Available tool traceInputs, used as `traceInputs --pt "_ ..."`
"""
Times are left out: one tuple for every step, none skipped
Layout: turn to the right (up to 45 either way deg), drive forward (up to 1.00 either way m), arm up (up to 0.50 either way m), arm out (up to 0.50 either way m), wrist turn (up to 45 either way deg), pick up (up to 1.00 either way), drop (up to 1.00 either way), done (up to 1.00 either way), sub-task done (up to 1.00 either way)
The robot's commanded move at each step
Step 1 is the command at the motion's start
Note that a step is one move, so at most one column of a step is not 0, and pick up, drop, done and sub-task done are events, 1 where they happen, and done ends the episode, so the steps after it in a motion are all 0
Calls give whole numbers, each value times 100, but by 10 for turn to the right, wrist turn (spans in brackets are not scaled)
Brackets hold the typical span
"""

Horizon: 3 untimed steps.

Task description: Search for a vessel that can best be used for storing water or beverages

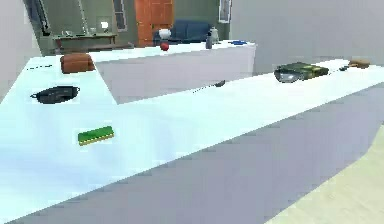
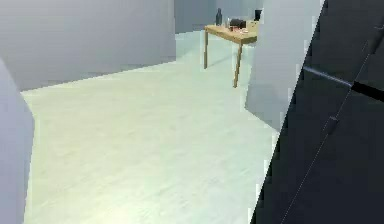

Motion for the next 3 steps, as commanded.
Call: traceInputs --pt "450 0 0 0 0 0 0 0 0" --pt "330 0 0 0 0 0 0 0 0" --pt "30 0 0 0 0 0 0 0 0"
